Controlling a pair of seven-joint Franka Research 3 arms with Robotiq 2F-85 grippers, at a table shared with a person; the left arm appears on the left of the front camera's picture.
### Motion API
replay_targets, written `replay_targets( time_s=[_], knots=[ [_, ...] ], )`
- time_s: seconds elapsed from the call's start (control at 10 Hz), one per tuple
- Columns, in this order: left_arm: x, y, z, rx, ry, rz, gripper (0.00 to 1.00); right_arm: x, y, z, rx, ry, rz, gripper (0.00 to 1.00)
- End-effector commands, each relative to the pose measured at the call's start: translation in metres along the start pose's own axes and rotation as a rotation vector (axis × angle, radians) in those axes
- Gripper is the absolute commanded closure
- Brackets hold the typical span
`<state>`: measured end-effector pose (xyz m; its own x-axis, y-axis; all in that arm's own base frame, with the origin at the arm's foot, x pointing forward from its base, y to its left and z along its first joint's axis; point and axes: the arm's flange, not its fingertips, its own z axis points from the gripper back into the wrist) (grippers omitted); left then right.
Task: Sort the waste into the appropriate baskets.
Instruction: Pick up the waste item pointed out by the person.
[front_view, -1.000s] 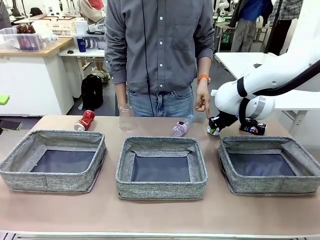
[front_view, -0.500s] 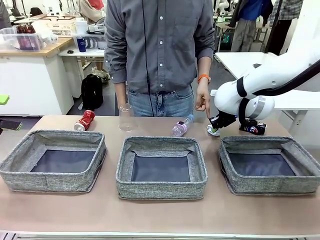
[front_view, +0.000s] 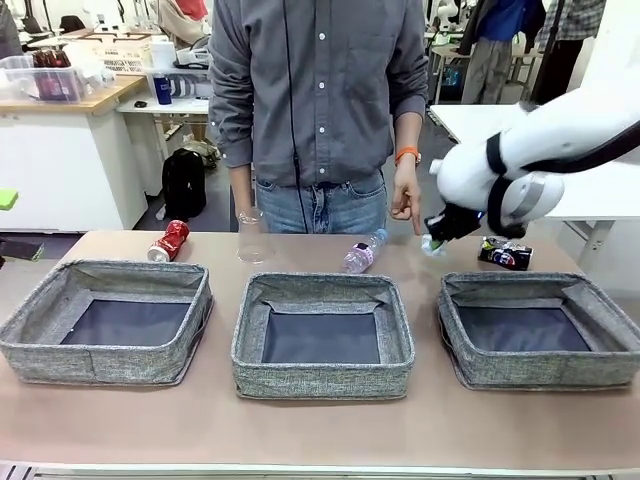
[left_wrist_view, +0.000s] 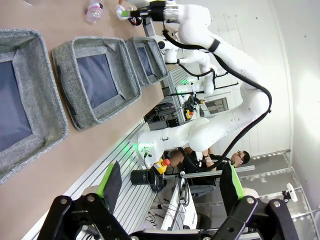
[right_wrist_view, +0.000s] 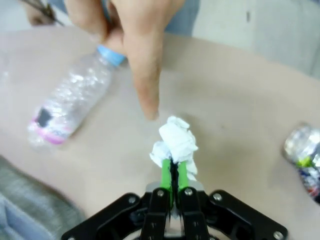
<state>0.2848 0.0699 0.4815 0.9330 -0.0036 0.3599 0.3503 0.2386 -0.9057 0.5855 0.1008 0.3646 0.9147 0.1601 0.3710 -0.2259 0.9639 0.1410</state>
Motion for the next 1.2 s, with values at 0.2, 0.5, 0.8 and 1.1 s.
replay_targets(
  time_s=[0.2,0.5,0.8,1.1],
  knots=[
    [-0.001,-0.002,0.001,-0.02,-0.007,-0.019,0.0,-0.019,0.065,0.163,-0.249,0.241,-0.273,1.0],
    [-0.001,-0.002,0.001,-0.02,-0.007,-0.019,0.0,-0.039,0.136,0.244,-0.255,0.291,-0.325,1.0],
    [-0.001,-0.002,0.001,-0.02,-0.007,-0.019,0.0,-0.044,0.186,0.296,-0.106,0.147,-0.259,1.0],
    [-0.001,-0.002,0.001,-0.02,-0.007,-0.019,0.0,-0.055,0.176,0.278,-0.245,0.264,-0.278,1.0]
  ],
)
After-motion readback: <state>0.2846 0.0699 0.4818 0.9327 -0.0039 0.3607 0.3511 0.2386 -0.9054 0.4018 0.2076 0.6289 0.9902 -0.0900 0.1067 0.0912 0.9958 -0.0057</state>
